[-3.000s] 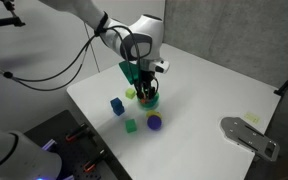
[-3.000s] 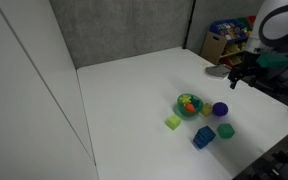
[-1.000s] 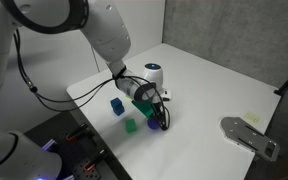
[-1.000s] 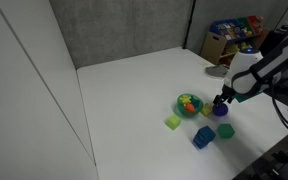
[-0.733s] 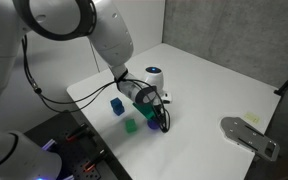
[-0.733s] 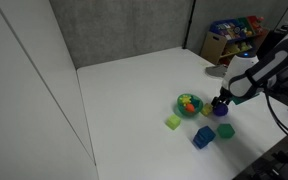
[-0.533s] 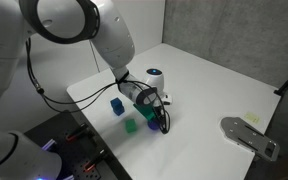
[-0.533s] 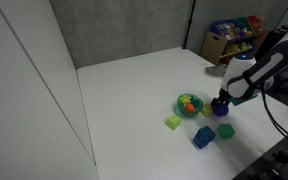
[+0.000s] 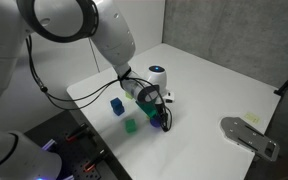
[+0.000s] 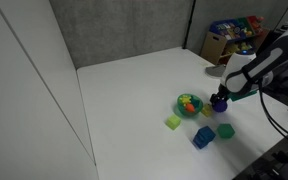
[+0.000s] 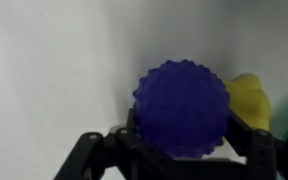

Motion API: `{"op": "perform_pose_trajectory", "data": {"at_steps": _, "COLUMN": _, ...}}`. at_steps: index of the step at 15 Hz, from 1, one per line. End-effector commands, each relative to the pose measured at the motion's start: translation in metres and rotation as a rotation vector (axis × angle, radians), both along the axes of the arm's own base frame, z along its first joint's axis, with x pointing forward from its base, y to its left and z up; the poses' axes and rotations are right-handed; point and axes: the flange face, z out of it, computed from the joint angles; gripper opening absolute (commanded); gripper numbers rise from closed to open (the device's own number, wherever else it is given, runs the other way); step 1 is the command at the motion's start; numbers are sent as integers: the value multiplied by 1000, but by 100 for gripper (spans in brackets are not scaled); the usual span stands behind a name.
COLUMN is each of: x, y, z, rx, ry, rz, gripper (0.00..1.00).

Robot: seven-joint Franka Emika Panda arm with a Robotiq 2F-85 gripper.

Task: Pour the purple ball inside the green bowl

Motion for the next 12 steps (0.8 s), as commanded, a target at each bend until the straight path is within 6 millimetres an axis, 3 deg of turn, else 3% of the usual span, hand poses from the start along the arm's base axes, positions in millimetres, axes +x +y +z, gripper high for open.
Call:
{"op": "perform_pose_trajectory", "data": {"at_steps": 1, "x": 1, "y": 10, "z": 48, "rx": 18, "ry": 0, "rz": -19, "gripper": 57}}
{"op": "perform_pose_trajectory", "data": {"at_steps": 8, "x": 7, "y": 72, "z": 126, "rx": 58, "ry": -9, "rz": 73, "gripper": 47}}
{"op": "perform_pose_trajectory", "data": {"at_steps": 12, "x": 13, "y": 114, "z": 142, "rx": 62, "ry": -21, "rz": 138, "gripper": 47}}
